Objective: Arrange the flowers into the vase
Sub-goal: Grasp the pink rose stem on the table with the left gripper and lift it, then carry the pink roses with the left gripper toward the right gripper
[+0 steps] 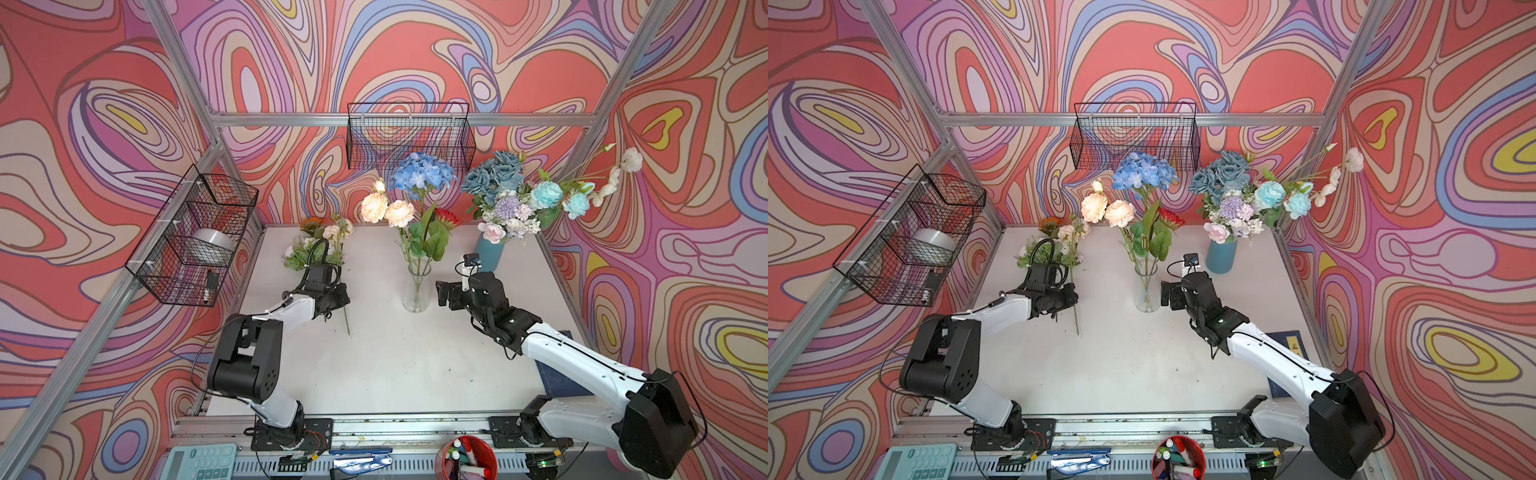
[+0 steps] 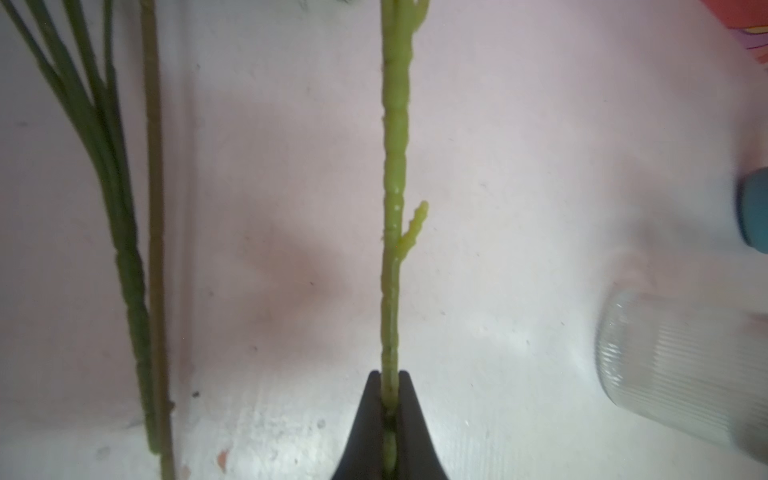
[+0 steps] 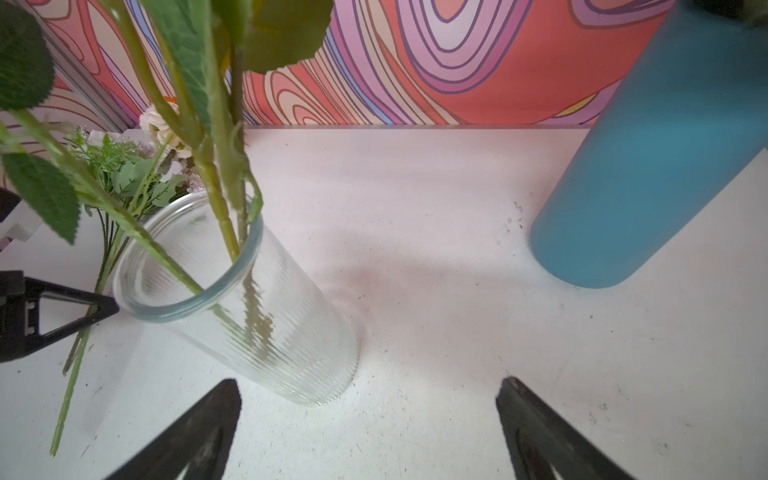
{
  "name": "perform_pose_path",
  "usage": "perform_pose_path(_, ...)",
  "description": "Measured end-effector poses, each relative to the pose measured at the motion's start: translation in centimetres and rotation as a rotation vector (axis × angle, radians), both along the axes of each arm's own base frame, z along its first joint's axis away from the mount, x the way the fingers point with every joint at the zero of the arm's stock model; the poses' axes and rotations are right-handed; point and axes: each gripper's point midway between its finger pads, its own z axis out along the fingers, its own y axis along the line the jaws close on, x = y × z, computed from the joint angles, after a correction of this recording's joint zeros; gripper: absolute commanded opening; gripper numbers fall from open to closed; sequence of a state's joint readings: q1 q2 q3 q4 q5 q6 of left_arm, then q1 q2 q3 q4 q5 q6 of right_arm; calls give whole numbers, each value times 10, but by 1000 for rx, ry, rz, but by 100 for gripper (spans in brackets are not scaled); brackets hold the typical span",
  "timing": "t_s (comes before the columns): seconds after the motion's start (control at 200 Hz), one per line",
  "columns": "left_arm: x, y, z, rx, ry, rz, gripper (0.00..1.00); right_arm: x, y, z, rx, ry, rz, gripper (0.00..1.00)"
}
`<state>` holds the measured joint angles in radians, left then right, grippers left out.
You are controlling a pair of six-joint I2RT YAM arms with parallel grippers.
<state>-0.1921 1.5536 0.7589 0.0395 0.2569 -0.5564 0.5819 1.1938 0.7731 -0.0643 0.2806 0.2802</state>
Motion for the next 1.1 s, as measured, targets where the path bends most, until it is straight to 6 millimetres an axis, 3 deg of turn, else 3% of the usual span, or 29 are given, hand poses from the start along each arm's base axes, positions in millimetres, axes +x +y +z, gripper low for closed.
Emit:
perform_pose_path(0.17, -17, -26, 18, -130, -113, -14, 0, -1, -1, 4, 3, -9, -3, 98)
perform_pose_path(0.275, -16, -37, 49, -184, -213, -18, 0, -1, 3, 10, 8, -13, 19, 98)
perform_pose_path(0.346, -12, -34, 76, -203, -298, 6, 0, -2, 9, 20, 9, -15, 57, 98)
perform_pose_path(0.561, -17, -9, 166, -223, -563, 112, 0, -7, 40, 86, 60, -94, 244, 86)
perform_pose_path(0.746, -39, -7, 220, -227, -734, 89, 0, -24, 58, 134, 123, -175, 383, 85)
perform_pose_path(0.906, -60, -31, 252, -231, -845, -44, 0, -36, 71, 160, 178, -214, 484, 83)
perform_pose_path(1.102, -87, -88, 276, -236, -926, -281, 0, -45, 93, 206, 280, -283, 608, 81)
